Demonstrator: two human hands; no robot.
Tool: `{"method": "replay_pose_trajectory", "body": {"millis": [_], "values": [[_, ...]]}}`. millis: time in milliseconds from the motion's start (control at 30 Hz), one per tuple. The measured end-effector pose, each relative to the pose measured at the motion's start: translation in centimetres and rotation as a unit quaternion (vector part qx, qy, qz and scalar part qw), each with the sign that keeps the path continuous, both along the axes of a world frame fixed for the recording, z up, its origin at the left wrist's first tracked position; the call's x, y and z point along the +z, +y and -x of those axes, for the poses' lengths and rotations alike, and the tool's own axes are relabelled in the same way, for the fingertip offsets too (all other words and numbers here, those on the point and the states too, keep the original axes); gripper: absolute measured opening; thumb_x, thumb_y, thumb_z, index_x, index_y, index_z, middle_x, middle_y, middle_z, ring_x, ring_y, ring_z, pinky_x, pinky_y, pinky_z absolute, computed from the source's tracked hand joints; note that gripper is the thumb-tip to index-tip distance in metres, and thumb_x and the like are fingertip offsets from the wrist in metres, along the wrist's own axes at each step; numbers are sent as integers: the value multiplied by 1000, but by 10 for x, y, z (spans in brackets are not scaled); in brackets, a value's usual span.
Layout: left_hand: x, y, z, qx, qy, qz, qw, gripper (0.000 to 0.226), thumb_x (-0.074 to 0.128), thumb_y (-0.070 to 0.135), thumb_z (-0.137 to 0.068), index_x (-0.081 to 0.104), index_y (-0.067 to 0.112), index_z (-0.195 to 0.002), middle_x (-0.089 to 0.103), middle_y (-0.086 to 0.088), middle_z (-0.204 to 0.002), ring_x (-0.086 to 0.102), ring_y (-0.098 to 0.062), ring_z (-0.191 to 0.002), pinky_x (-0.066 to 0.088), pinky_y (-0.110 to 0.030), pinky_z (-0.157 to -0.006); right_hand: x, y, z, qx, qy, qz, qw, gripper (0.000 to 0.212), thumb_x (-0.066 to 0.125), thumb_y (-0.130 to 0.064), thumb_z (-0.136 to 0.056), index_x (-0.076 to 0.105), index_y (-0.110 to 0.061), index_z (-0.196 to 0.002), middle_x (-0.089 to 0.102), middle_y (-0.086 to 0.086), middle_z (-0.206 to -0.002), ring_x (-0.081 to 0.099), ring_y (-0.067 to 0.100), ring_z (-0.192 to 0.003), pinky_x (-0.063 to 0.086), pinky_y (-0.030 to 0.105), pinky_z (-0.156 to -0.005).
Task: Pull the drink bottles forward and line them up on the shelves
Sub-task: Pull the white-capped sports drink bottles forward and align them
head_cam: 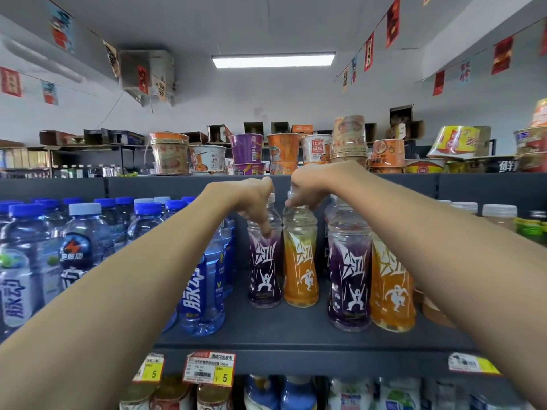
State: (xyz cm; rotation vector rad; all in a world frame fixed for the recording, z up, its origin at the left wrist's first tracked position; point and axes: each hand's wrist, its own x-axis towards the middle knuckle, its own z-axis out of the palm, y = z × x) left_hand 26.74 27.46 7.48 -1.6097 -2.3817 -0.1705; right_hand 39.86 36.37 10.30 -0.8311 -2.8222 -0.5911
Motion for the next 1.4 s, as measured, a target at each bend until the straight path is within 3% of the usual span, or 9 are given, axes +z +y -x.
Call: {"method": "replay_pose_trajectory", "body": {"millis": [167,233,367,500,667,800,933,1133,1400], "values": [[-10,0,-1,-13,49,-17,999,124,97,48,-49,28,17,-147,35,-10,-141,42,-30,-127,46,-42,-102,-7,-15,-5,-26,-40,-19,999,63,61,-61,-91,62,-5,-120,70,8,-107,68,24,-94,56,34,-80],[-12,1,-2,-24,80,-25,996,125,97,48,-48,29,12,-147,35,-9,-141,36,-29,-132,42,-43,-109,-9,-21,-8,-40,-55,-16,998,72,75,-63,-78,60,-6,-120,68,5,-104,66,22,-91,53,31,-72],[-16,0,-2,-42,90,-41,994,117,97,44,-51,34,12,-144,41,-7,-138,40,-26,-128,43,-39,-107,-13,-22,-12,-40,-33,-43,998,77,77,-69,-71,56,-7,-113,61,3,-95,61,20,-83,56,35,-77],[-18,-4,-3,-47,97,-46,993,109,97,41,-53,37,13,-140,46,-6,-134,44,-24,-124,45,-37,-104,-19,-18,-11,-31,-6,-46,998,80,71,-76,-68,60,-6,-105,63,3,-85,61,18,-73,47,29,-60],[-26,-10,-10,-42,121,-48,991,99,94,39,-58,41,10,-136,44,-8,-132,44,-26,-121,48,-41,-100,-25,-21,-13,-21,19,-55,998,92,68,-78,-71,49,-5,-123,62,5,-98,62,20,-82,48,30,-62],[-29,-16,-13,-36,144,-41,988,105,95,44,-57,39,9,-140,41,-9,-136,44,-28,-126,49,-43,-101,-23,-30,-20,-52,-15,-80,995,110,78,-77,-60,35,-10,-136,50,-2,-90,57,20,-81,47,33,-65],[-32,-14,-15,-37,155,-47,986,102,97,42,-55,43,8,-135,42,-11,-132,48,-29,-121,48,-38,-101,-27,-32,-18,-64,-11,-87,994,109,84,-67,-61,32,-11,-139,43,-1,-86,53,23,-83,46,35,-66],[-34,-10,-12,-44,145,-56,987,100,97,41,-53,44,8,-132,40,-10,-130,47,-27,-117,46,-34,-98,-31,-28,-17,-59,-1,-95,994,111,84,-65,-62,31,-8,-142,60,8,-124,62,30,-102,51,38,-79],[-34,-14,-12,-41,135,-43,989,104,98,39,-53,41,7,-135,37,-11,-133,44,-29,-121,47,-38,-102,-36,-31,-15,-55,-1,-117,992,108,80,-66,-69,32,-6,-144,59,6,-129,61,28,-114,47,35,-85]]}}
